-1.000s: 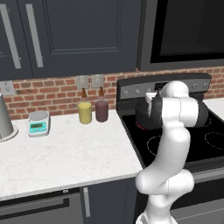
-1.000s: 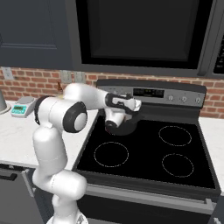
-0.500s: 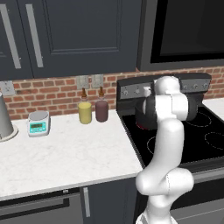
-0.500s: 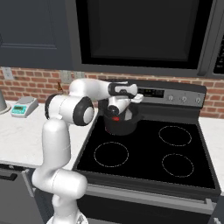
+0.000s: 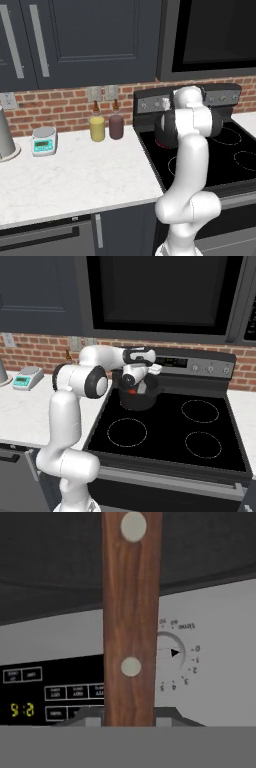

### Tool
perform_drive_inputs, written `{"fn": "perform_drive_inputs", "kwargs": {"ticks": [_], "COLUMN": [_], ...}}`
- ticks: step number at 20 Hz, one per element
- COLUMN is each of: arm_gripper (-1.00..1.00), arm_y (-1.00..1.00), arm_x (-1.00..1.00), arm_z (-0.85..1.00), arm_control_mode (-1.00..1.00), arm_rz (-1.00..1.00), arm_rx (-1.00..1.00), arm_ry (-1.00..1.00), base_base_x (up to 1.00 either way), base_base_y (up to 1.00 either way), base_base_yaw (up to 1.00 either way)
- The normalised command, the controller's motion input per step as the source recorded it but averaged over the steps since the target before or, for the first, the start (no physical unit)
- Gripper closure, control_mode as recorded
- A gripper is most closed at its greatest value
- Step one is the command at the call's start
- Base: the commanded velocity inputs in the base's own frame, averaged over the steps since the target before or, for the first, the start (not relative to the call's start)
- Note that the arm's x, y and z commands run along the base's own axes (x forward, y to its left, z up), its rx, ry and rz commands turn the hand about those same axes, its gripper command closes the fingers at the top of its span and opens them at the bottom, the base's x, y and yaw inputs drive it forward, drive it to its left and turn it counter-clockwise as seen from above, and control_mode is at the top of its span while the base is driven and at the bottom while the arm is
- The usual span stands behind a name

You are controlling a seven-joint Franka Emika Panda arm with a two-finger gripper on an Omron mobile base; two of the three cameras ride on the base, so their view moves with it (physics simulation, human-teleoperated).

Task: Put the tomato and broccoli in the pot. Retrieve the spatula and lightly stir the vegetables in the pot.

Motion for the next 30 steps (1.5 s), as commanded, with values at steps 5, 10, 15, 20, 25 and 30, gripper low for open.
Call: {"fn": "perform_drive_inputs", "kwargs": {"ticks": [5, 10, 15, 20, 25, 30], "arm_gripper": [1.00, 1.00, 1.00, 1.00, 1.00, 1.00], "arm_y": [0.00, -0.21, -0.19, 0.14, 0.72, 1.00], "arm_x": [0.07, -0.22, -0.26, -0.10, -0.02, 0.00], "arm_z": [-0.63, -0.09, 0.07, 0.00, 0.00, 0.00], "arm_control_mode": [-1.00, -1.00, -1.00, -1.00, -1.00, -1.00], "arm_rz": [0.00, -0.05, -0.19, -0.15, -0.05, -0.01], "arm_rx": [0.00, -0.05, -0.07, 0.00, 0.07, 0.12], "arm_ry": [-0.14, -0.08, 0.01, 0.11, 0.07, 0.00], "base_base_x": [0.00, 0.00, 0.00, 0.00, 0.00, 0.00], "base_base_y": [0.00, 0.00, 0.00, 0.00, 0.00, 0.00], "base_base_yaw": [0.00, 0.00, 0.00, 0.00, 0.00, 0.00]}}
